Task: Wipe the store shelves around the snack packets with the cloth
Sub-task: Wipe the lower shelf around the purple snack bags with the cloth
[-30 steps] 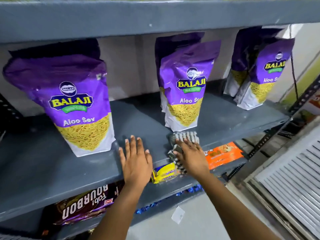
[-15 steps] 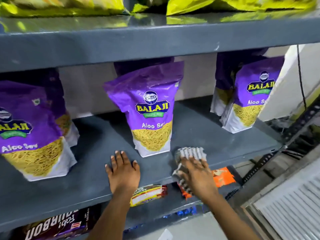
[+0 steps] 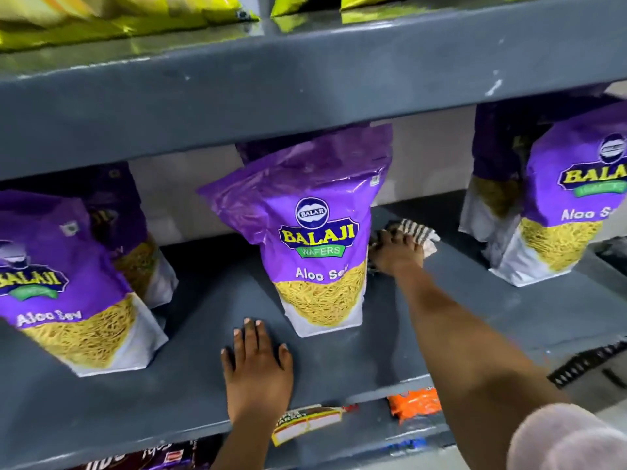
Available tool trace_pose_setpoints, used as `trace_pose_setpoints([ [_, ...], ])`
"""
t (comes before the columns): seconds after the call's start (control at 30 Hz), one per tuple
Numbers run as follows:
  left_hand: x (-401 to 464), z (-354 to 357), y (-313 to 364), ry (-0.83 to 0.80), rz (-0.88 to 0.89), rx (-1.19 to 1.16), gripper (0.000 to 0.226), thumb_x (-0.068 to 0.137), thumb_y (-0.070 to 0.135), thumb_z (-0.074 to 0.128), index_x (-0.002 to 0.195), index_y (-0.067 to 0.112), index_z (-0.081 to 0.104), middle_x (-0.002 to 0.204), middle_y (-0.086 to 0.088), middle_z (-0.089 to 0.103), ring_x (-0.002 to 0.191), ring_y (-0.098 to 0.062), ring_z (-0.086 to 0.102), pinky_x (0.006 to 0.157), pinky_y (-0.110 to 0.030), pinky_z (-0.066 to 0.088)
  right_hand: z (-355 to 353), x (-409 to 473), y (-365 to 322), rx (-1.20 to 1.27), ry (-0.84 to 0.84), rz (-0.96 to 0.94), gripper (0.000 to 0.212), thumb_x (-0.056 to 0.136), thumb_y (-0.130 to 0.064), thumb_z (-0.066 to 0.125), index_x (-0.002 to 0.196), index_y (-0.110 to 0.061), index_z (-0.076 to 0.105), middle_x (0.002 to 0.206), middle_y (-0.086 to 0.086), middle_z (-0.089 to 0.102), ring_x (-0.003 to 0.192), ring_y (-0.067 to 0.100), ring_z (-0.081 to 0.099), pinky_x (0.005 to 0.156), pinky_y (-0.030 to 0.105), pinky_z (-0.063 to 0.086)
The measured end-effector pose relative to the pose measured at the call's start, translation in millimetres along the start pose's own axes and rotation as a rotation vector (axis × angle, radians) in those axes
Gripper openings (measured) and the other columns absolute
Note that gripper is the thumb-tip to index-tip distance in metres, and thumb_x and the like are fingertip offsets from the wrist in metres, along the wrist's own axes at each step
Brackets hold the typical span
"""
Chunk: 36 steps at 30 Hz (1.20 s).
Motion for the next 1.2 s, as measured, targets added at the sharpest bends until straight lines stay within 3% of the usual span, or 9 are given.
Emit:
trace_pose_setpoints([
  [0.07, 1.3, -0.9, 0.1, 0.025, 0.012, 0.000, 0.068, 0.080, 0.040, 0.023, 0.123, 0.000, 0.056, 0.132, -0.019, 0.055, 0.120, -0.037, 0.053, 0.094, -0.058, 0.043, 2.3, -3.0, 4.8, -0.004, -0.004, -0.014, 0.058, 0.089, -0.050, 0.035, 0.142, -0.030, 0.019, 0.158, 0.004, 0.008, 0.144, 0.027, 0.008, 0.117, 0.045, 0.010],
  [0.27, -3.7, -1.7, -2.5, -0.012, -0.006, -0.023, 0.090, 0.069, 0.049, -0.012, 0.147, 0.011, 0.011, 0.158, -0.006, 0.007, 0.145, -0.023, 0.005, 0.116, -0.044, 0.006, 2.2, -36.0, 17.1, -0.029, -0.047, -0.007, 0.073, 0.085, -0.059, 0.039, 0.145, -0.027, 0.013, 0.159, 0.001, 0.002, 0.146, 0.024, 0.003, 0.118, 0.045, 0.007],
  [0.4, -5.4, -3.6, -2.1, -0.024, -0.011, -0.024, 0.063, 0.092, 0.042, 0.011, 0.147, 0.011, 0.006, 0.158, -0.007, 0.004, 0.145, -0.023, 0.002, 0.117, -0.044, 0.004, 0.6, -65.7, 32.1, -0.009, -0.026, -0.006, 0.073, 0.084, -0.059, 0.041, 0.144, -0.027, 0.014, 0.159, 0.000, 0.003, 0.146, 0.023, 0.003, 0.117, 0.046, 0.008],
  [0.57, -7.5, -4.8, -0.5, -0.045, 0.003, -0.047, 0.060, 0.096, 0.037, 0.020, 0.148, 0.011, 0.004, 0.158, -0.007, 0.002, 0.145, -0.024, 0.000, 0.117, -0.044, 0.002, 4.2, -111.9, 58.4, 0.011, -0.029, 0.019, 0.071, 0.085, -0.059, 0.040, 0.144, -0.031, 0.014, 0.159, -0.003, 0.002, 0.146, 0.020, 0.002, 0.117, 0.045, 0.008],
  [0.8, -8.6, -5.9, 0.1, -0.051, 0.001, -0.051, 0.060, 0.096, 0.037, 0.018, 0.147, 0.009, 0.005, 0.158, -0.010, 0.002, 0.145, -0.026, 0.001, 0.117, -0.046, 0.002, -17.8, -188.7, 111.1, -0.029, 0.153, 0.032, 0.044, 0.093, -0.038, 0.042, 0.135, -0.026, 0.036, 0.149, 0.002, 0.038, 0.139, 0.020, 0.029, 0.109, 0.041, 0.028],
  [0.93, -7.8, -6.9, 0.6, -0.036, 0.008, -0.061, 0.060, 0.096, 0.036, 0.020, 0.147, 0.008, 0.007, 0.158, -0.010, 0.005, 0.145, -0.027, 0.003, 0.117, -0.048, 0.003, -41.6, -193.3, 110.0, -0.080, 0.269, 0.062, 0.031, 0.090, -0.025, 0.050, 0.120, -0.019, 0.052, 0.118, 0.018, 0.064, 0.109, 0.036, 0.058, 0.086, 0.040, 0.046],
  [1.0, -6.5, -6.2, 0.5, -0.019, 0.011, -0.054, 0.060, 0.096, 0.037, 0.021, 0.147, 0.008, 0.009, 0.158, -0.010, 0.007, 0.144, -0.027, 0.005, 0.117, -0.048, 0.005, -37.1, -183.3, 70.8, -0.056, 0.300, -0.111, 0.035, 0.083, -0.018, 0.058, 0.118, -0.018, 0.055, 0.113, 0.020, 0.065, 0.098, 0.038, 0.063, 0.080, 0.041, 0.052],
  [1.07, -7.2, -5.5, -0.7, -0.001, 0.005, -0.052, 0.063, 0.092, 0.039, 0.015, 0.146, 0.007, 0.013, 0.157, -0.011, 0.011, 0.144, -0.028, 0.008, 0.116, -0.049, 0.007, -10.4, -179.1, 24.5, -0.059, 0.215, -0.310, 0.042, 0.083, -0.018, 0.057, 0.124, -0.021, 0.050, 0.128, 0.016, 0.057, 0.115, 0.035, 0.055, 0.093, 0.041, 0.048],
  [1.2, -7.5, -6.5, -1.5, 0.018, 0.006, -0.064, 0.073, 0.083, 0.042, 0.010, 0.146, 0.006, 0.017, 0.156, -0.013, 0.015, 0.143, -0.029, 0.012, 0.115, -0.049, 0.009, 22.6, -172.3, 37.8, 0.030, 0.069, -0.240, 0.045, 0.091, -0.027, 0.046, 0.135, -0.026, 0.038, 0.151, 0.005, 0.034, 0.140, 0.024, 0.028, 0.113, 0.037, 0.026],
])
Point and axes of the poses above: each hand's wrist, its own x-axis towards the middle knuckle, its own z-axis out of the palm, y = z × x, the point moved 9 cm from there along x, towards the middle knuckle
